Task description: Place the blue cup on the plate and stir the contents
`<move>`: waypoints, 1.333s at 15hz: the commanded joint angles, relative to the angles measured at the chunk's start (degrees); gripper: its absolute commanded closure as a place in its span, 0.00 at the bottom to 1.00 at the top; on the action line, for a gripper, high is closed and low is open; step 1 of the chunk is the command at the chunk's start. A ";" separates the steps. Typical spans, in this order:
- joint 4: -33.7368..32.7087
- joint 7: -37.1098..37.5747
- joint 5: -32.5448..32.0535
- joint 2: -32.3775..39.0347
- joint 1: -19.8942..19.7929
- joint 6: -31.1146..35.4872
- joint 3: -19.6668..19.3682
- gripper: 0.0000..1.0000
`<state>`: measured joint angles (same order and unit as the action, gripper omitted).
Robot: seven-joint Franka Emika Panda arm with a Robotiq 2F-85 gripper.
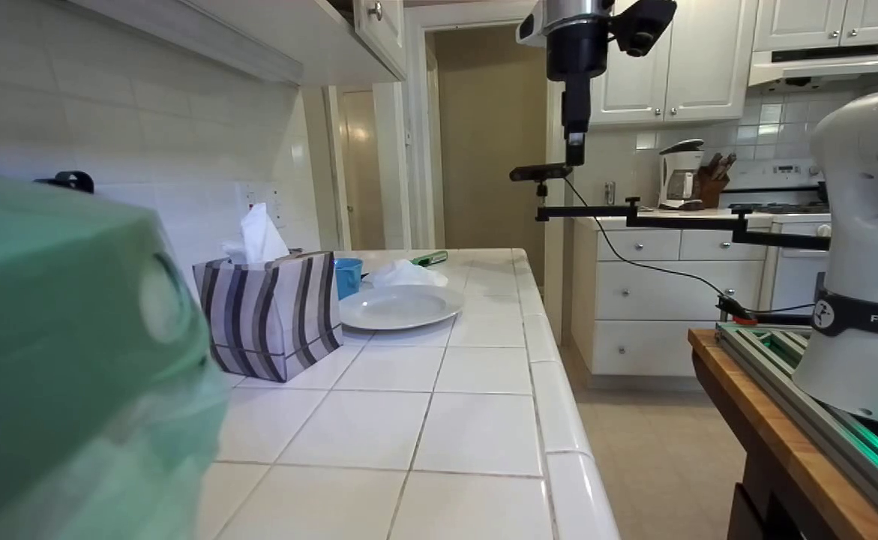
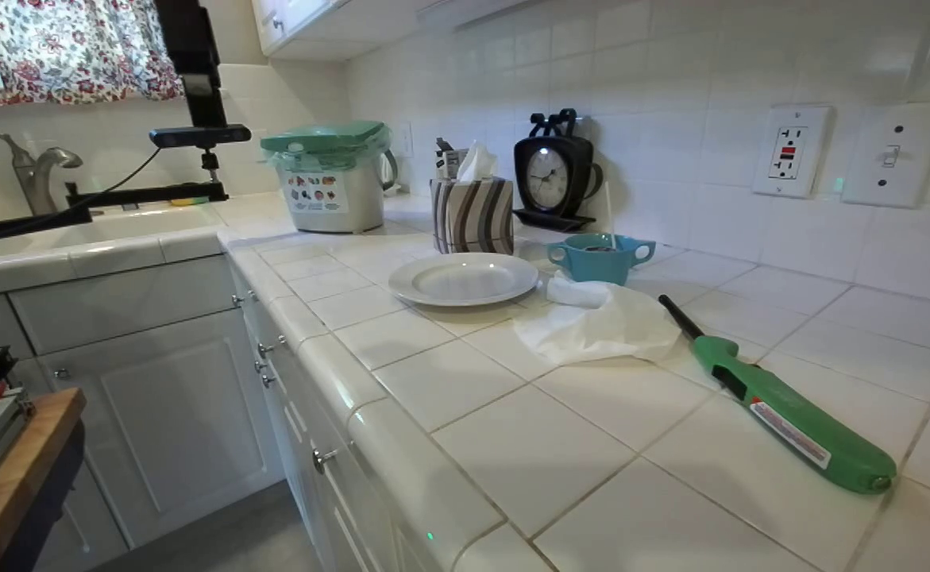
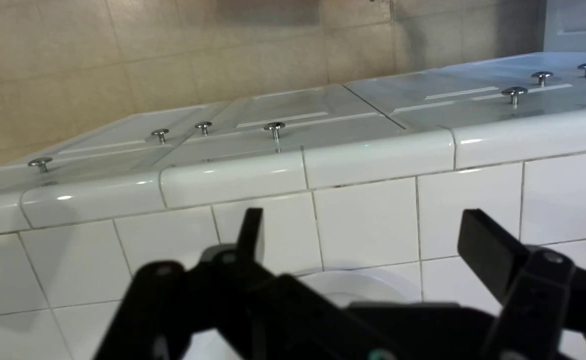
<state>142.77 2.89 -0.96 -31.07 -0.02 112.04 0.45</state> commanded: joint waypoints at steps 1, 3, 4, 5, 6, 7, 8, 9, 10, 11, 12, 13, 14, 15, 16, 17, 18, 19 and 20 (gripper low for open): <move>-0.10 1.24 1.89 3.86 0.18 6.10 0.27 0.00; -0.27 2.26 1.20 6.47 -0.26 10.86 0.66 0.00; -0.40 2.92 1.26 7.67 -0.39 13.10 0.64 0.00; -0.42 3.94 1.12 8.97 -0.66 15.76 0.67 0.00; -0.57 4.93 1.35 10.12 -0.77 17.68 0.67 0.00; -0.44 6.02 1.45 11.35 -0.93 20.88 0.72 0.00; -0.47 7.27 1.10 12.63 -1.13 23.46 0.96 0.00; -0.41 8.36 0.51 13.85 -1.39 26.28 1.19 0.00; -0.72 9.56 -0.13 15.42 -1.64 28.40 1.40 0.00; -0.95 10.75 -0.96 16.81 -1.95 30.48 1.63 0.00; -1.34 11.81 -1.87 18.35 -2.27 32.44 1.83 0.00; -1.54 13.15 -3.26 19.68 -2.70 34.83 2.10 0.00; -2.11 14.84 -5.24 21.30 -3.26 37.09 2.40 0.00; -2.74 16.39 -7.11 22.68 -3.77 38.84 2.58 0.00; -3.73 18.03 -8.93 24.24 -4.21 40.25 2.66 0.00; -4.56 19.78 -10.96 25.53 -4.59 41.57 2.66 0.00; -5.83 21.26 -12.50 26.92 -4.73 42.35 2.49 0.00; -7.17 22.88 -14.10 28.34 -4.76 43.29 2.25 0.00; -8.57 24.04 -15.09 29.69 -4.52 44.26 1.91 0.00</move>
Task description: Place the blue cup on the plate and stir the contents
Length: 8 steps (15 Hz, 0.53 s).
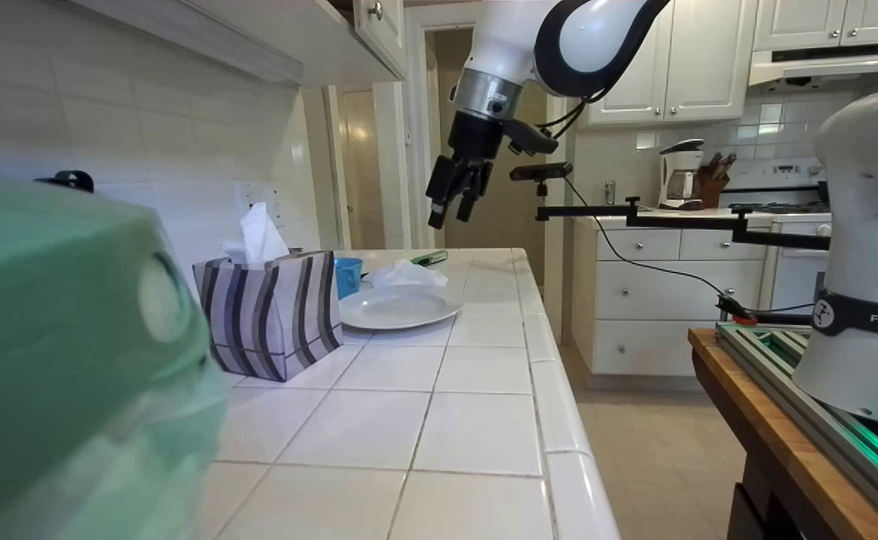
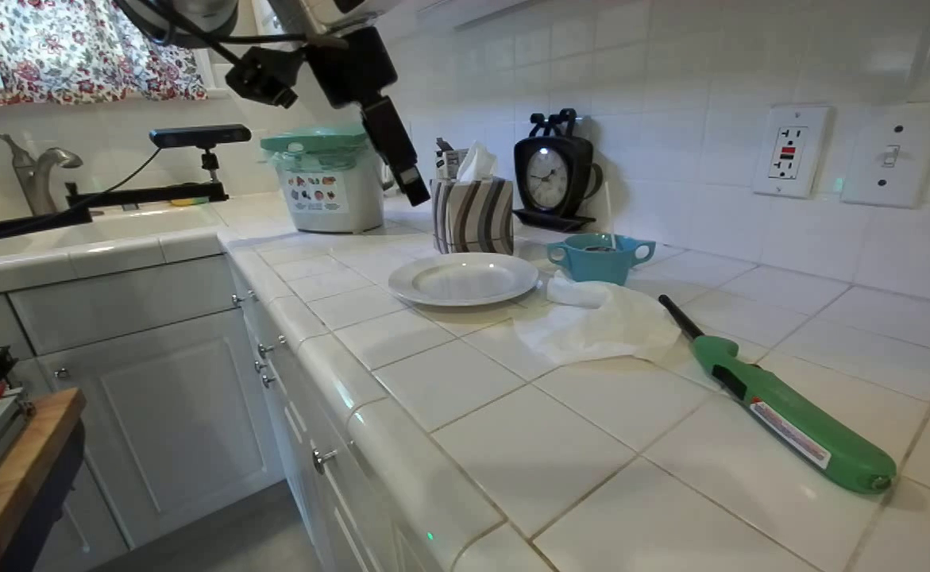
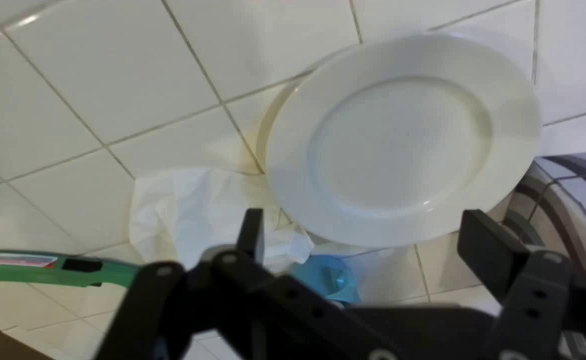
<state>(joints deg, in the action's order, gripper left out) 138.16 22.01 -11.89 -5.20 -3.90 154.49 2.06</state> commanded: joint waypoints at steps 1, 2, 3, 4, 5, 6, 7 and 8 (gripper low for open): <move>-5.27 6.25 -5.45 5.13 -0.37 2.85 -0.02 0.00; -6.54 6.13 -5.27 5.99 0.30 2.06 -0.31 0.00; -6.79 1.72 -0.27 5.10 1.71 -1.57 -0.12 0.00; -5.09 3.35 -2.58 4.69 1.29 1.51 -0.96 0.00; -5.74 3.26 -1.97 5.07 1.85 0.55 -0.91 0.00; -6.03 3.29 -1.86 5.09 2.20 -0.09 -0.82 0.00; -6.14 3.30 -1.83 5.07 2.36 -0.34 -0.76 0.00; -6.14 3.30 -1.82 5.07 2.35 -0.37 -0.81 0.00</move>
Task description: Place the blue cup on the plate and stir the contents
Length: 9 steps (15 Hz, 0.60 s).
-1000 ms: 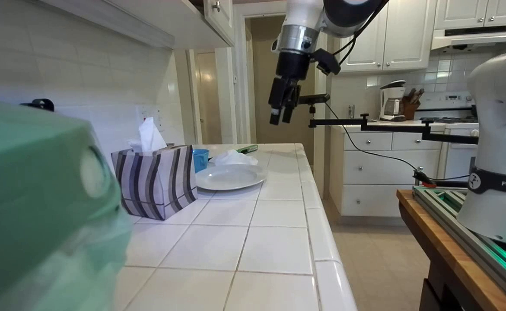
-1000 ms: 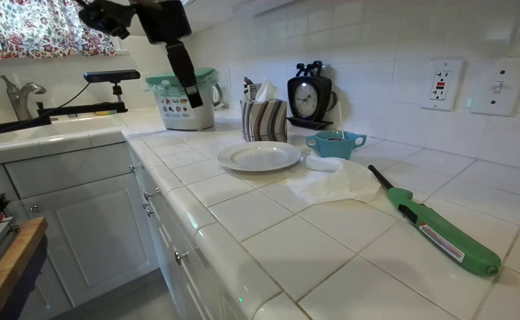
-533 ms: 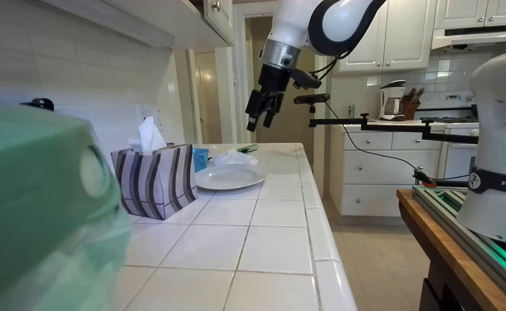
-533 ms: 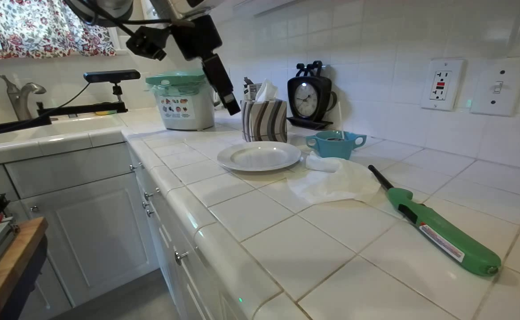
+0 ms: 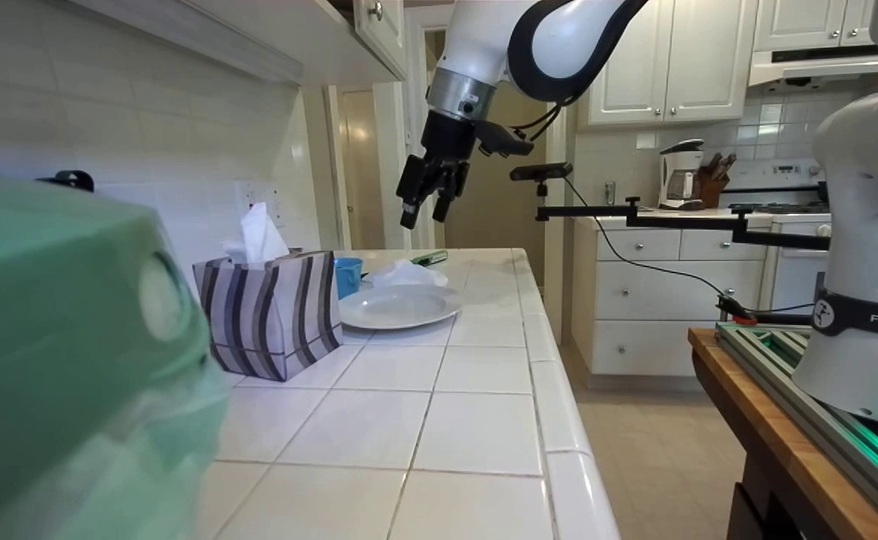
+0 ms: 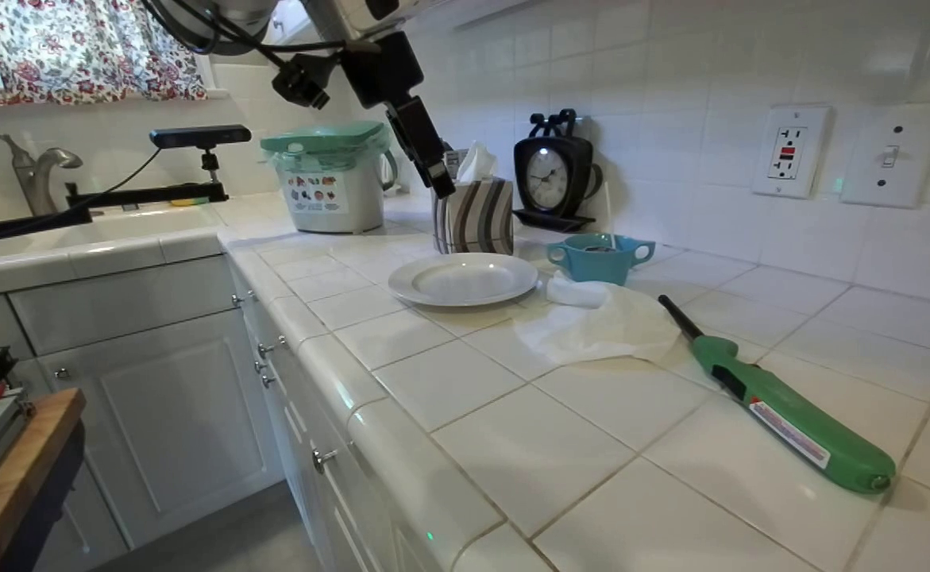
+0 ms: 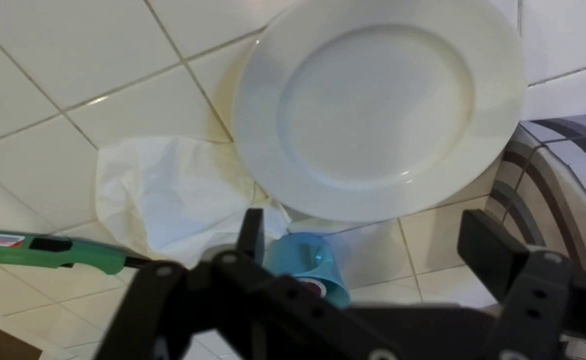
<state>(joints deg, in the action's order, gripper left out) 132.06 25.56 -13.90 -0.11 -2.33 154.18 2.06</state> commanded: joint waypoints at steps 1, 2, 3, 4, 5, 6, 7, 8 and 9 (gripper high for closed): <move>-0.04 -0.25 0.19 -0.02 0.77 -0.08 -0.90 0.00; -0.04 -0.25 0.19 -0.02 0.77 -0.09 -0.90 0.00; -0.77 -0.14 0.67 1.10 0.78 0.88 -0.91 0.00; -1.22 -0.20 1.21 1.79 0.83 1.44 -0.93 0.00; -1.66 -0.18 1.20 2.58 0.89 2.05 -0.96 0.00; -2.15 -0.19 1.14 3.53 1.00 3.33 -1.02 0.00; -2.77 0.17 0.53 4.60 1.12 4.34 -1.19 0.00; -3.44 0.60 -0.25 5.67 1.29 5.27 -1.49 0.00; -4.32 0.57 -0.44 6.98 1.46 6.10 -1.88 0.00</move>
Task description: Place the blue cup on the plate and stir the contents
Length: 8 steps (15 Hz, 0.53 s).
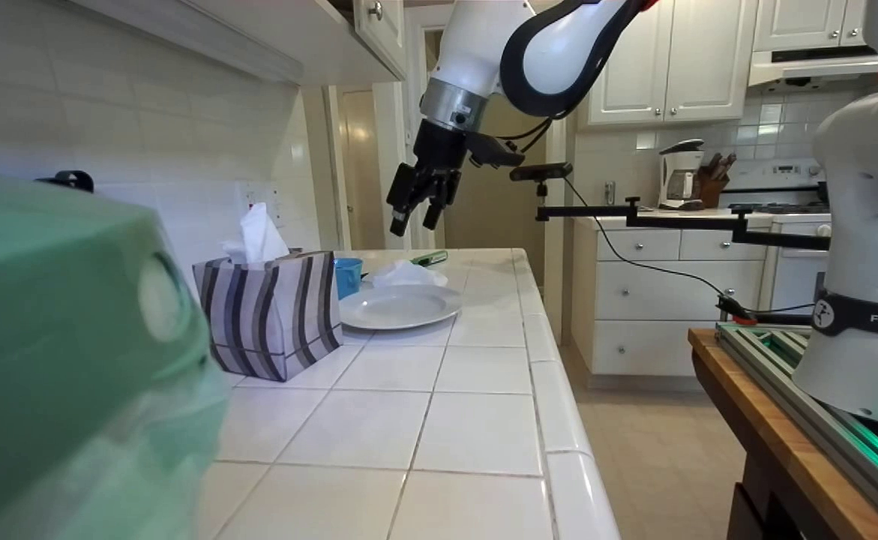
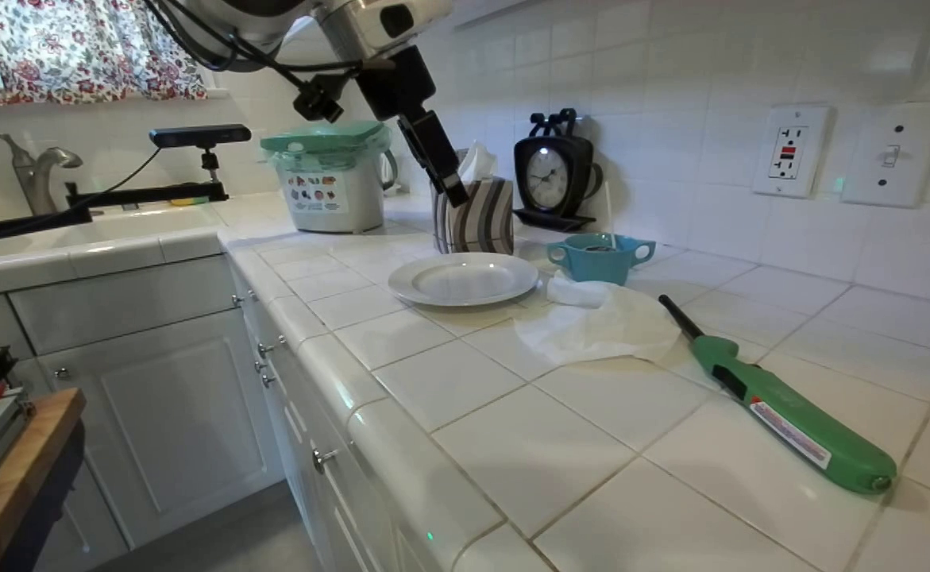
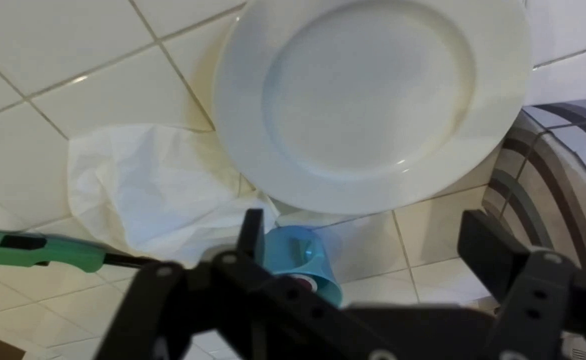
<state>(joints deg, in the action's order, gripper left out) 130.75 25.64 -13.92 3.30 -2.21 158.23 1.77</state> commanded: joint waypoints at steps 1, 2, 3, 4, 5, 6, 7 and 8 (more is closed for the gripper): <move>-3.91 1.59 -1.88 4.88 0.07 3.17 -0.69 0.00; -4.79 1.81 -2.26 6.08 0.11 3.73 -1.00 0.00; -5.86 1.88 -2.48 7.42 0.15 4.12 -1.32 0.00; -6.80 2.07 -2.58 8.67 0.27 4.40 -1.70 0.00; -7.78 2.19 -2.48 9.96 0.37 4.65 -2.02 0.00; -8.78 2.39 -2.28 11.18 0.48 4.82 -2.33 0.00; -9.64 2.61 -2.11 12.26 0.63 4.73 -2.56 0.00; -10.39 2.81 -2.14 13.16 0.75 4.70 -2.76 0.00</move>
<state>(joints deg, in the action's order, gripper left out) 123.45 26.16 -14.91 13.46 -2.22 162.46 -0.05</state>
